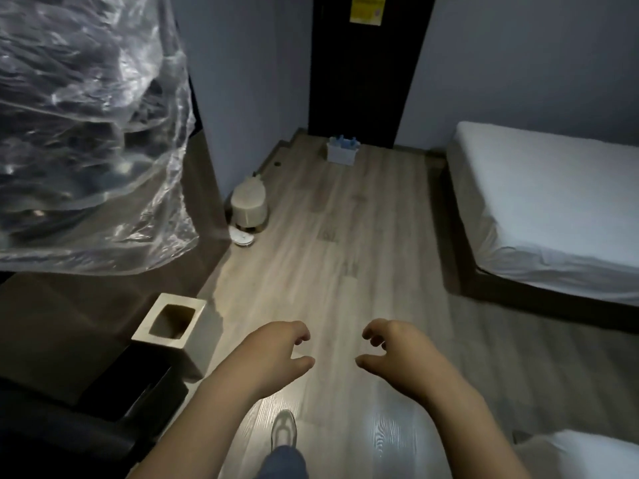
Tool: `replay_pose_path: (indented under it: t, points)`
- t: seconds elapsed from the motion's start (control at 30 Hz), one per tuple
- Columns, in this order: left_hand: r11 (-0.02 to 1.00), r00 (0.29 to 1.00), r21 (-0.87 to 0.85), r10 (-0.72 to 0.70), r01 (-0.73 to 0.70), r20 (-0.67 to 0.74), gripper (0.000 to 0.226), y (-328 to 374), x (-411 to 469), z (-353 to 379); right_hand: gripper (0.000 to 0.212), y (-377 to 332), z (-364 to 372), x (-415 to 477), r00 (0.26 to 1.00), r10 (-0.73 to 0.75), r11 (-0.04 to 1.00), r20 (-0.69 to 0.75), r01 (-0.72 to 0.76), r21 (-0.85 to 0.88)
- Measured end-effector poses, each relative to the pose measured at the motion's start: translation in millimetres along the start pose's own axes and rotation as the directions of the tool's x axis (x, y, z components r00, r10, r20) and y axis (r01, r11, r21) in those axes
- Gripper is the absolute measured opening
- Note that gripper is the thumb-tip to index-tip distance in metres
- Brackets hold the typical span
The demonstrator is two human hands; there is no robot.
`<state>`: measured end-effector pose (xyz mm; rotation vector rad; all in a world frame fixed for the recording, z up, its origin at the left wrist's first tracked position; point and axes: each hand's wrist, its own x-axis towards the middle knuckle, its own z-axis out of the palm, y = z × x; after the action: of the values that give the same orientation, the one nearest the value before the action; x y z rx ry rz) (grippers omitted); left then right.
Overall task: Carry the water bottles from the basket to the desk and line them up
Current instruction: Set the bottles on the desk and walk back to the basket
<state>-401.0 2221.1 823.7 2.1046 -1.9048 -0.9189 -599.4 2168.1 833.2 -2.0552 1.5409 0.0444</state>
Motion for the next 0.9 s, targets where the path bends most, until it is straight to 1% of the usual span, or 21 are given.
replay_pose_path:
  t: [0.13,0.3,0.43,0.53,0.7,0.8,0.9]
  points:
    - [0.998,0.998,0.019,0.057,-0.058,0.015,0.04,3.4,72.4,-26.4,0.044,2.3,-24.9,59.9,0.999,0.037,0.999,-0.016,-0.037,0.004]
    - [0.985,0.987,0.082,0.157,-0.155,-0.027,0.04,14.6,169.6,-98.8,0.043,-12.9,-86.8,144.5,0.99,0.065,0.998,-0.121,-0.064,0.014]
    - [0.954,0.964,0.184,0.255,-0.238,-0.075,0.041,31.1,241.1,-156.9,0.045,-28.6,-144.7,206.2,0.975,0.045,0.999,-0.217,-0.049,-0.012]
    - [0.936,0.949,0.21,0.305,-0.282,-0.085,0.042,43.8,289.4,-186.7,0.046,-31.6,-178.7,246.1,0.969,0.051,0.998,-0.24,-0.055,-0.006]
    - [0.907,0.924,0.25,0.371,-0.339,-0.093,0.042,65.4,374.4,-224.9,0.046,-20.3,-228.7,319.3,0.954,0.045,0.999,-0.296,-0.052,-0.015]
    - [0.887,0.903,0.289,0.409,-0.359,-0.131,0.042,83.0,432.5,-250.3,0.046,-10.5,-267.9,368.1,0.942,0.029,0.999,-0.335,-0.038,-0.022]
    - [0.871,0.882,0.325,0.438,-0.368,-0.175,0.04,103.3,494.0,-281.0,0.046,1.9,-319.4,419.7,0.922,-0.013,0.997,-0.387,-0.016,-0.073]
